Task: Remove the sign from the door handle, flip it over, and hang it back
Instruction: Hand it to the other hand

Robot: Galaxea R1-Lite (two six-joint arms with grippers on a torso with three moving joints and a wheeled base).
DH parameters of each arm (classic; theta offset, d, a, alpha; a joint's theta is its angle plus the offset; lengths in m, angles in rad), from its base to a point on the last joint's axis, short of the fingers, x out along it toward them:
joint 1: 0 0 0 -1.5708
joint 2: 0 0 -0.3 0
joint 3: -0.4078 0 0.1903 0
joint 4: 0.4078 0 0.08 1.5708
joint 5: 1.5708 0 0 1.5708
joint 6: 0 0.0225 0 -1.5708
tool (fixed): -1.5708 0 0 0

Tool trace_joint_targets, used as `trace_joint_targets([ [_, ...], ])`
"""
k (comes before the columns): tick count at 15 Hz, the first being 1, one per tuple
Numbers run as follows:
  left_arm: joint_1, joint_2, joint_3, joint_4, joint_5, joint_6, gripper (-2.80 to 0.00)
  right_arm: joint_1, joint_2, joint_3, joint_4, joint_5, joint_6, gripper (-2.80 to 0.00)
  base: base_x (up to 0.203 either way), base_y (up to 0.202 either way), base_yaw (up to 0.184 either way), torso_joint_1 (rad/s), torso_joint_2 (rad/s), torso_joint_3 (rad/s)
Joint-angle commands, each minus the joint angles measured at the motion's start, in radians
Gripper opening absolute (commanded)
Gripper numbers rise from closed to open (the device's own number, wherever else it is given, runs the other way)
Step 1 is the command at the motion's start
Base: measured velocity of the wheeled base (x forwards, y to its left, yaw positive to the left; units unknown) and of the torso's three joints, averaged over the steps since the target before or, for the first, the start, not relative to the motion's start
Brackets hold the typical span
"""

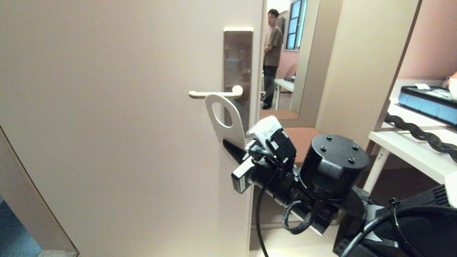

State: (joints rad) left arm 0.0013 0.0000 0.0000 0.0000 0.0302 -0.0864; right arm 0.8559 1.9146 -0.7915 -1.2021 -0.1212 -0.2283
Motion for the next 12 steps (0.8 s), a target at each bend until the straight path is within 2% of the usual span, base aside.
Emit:
trace_joint_targets([
  [1, 0.000, 0.002, 0.000, -0.001, 0.000, -0.001, -2.80, -0.025, -0.093, 0.080, -0.007, -0.011, -0.002, -2.80, 0.000, 0.000, 0.000, 0.000, 0.00, 0.000],
  [3, 0.000, 0.002, 0.000, -0.002, 0.000, -0.001, -2.80, -0.046, -0.159, 0.156, -0.007, -0.026, -0.002, -2.80, 0.000, 0.000, 0.000, 0.000, 0.00, 0.000],
  [7, 0.000, 0.002, 0.000, 0.000, 0.000, -0.001, -2.80, -0.080, -0.275, 0.298, -0.007, -0.128, -0.031, -2.80, 0.000, 0.000, 0.000, 0.000, 0.00, 0.000],
  [12, 0.000, 0.002, 0.000, 0.000, 0.000, -0.001, -2.80, -0.177, -0.411, 0.436, -0.007, -0.135, -0.034, -2.80, 0.000, 0.000, 0.000, 0.000, 0.00, 0.000],
])
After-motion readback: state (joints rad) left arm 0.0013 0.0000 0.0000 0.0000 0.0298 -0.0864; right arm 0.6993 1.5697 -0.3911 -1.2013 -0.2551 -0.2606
